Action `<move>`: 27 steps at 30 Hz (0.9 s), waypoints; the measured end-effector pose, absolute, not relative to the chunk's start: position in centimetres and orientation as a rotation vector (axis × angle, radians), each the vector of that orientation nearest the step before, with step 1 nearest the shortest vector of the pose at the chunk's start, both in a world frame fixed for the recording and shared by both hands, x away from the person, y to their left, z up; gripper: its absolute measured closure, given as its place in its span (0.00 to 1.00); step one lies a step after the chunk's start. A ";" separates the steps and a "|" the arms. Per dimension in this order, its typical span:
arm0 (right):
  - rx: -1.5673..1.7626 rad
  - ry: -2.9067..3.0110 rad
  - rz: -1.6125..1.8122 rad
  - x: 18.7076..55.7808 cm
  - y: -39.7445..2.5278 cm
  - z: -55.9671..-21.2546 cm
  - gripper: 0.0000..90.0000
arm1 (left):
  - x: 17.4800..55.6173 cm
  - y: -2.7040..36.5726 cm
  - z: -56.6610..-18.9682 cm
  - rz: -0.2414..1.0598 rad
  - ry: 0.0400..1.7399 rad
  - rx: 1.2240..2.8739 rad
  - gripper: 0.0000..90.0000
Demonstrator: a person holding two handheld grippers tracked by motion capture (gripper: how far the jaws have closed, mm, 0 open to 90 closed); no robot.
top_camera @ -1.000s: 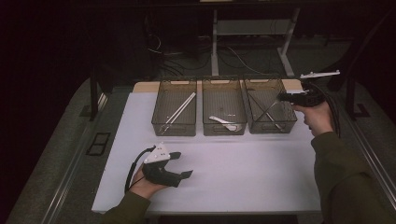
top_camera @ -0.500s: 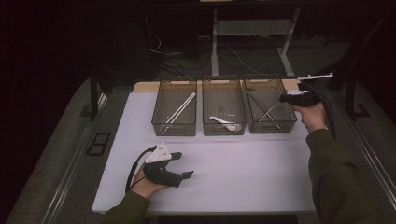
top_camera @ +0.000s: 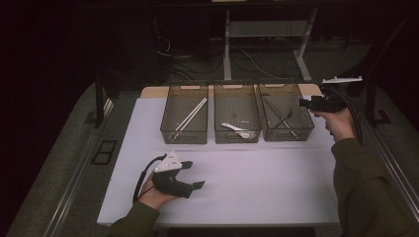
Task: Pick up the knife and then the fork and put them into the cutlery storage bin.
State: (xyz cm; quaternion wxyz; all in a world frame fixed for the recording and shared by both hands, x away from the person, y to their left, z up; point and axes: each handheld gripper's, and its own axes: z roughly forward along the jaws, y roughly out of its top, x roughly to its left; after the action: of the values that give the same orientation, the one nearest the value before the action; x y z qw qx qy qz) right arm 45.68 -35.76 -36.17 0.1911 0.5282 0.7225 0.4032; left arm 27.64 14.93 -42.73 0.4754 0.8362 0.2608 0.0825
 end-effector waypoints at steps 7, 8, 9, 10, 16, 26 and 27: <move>1.354 2.126 1.227 42.7 -34.5 -34.8 0.37 | 27.5 14.9 -42.7 0.208 0.635 2.050 0.19; 1.340 2.136 1.242 42.2 -34.3 -34.6 0.36 | 27.5 14.9 -42.7 0.210 0.632 2.050 0.19; 1.334 2.137 1.257 41.7 -34.1 -34.5 0.34 | 27.5 15.0 -42.7 0.210 0.630 2.051 0.18; 1.325 2.139 1.265 41.3 -34.0 -34.4 0.33 | 27.5 15.0 -42.7 0.210 0.630 2.051 0.18; 1.255 2.158 1.310 38.9 -33.2 -34.3 0.30 | 27.4 15.2 -42.7 0.213 0.631 2.046 0.16; 1.174 2.160 1.380 35.6 -31.8 -35.1 0.25 | 27.2 15.4 -42.6 0.237 0.628 2.051 0.08; 1.170 2.163 1.383 35.3 -31.7 -35.3 0.24 | 27.2 15.4 -42.5 0.233 0.630 2.052 0.08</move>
State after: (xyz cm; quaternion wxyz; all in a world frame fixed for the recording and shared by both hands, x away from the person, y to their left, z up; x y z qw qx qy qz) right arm 35.33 -31.69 -35.34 0.1596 0.4093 0.7569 0.4838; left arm 27.15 15.38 -42.55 0.4718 0.8380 0.2572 0.0952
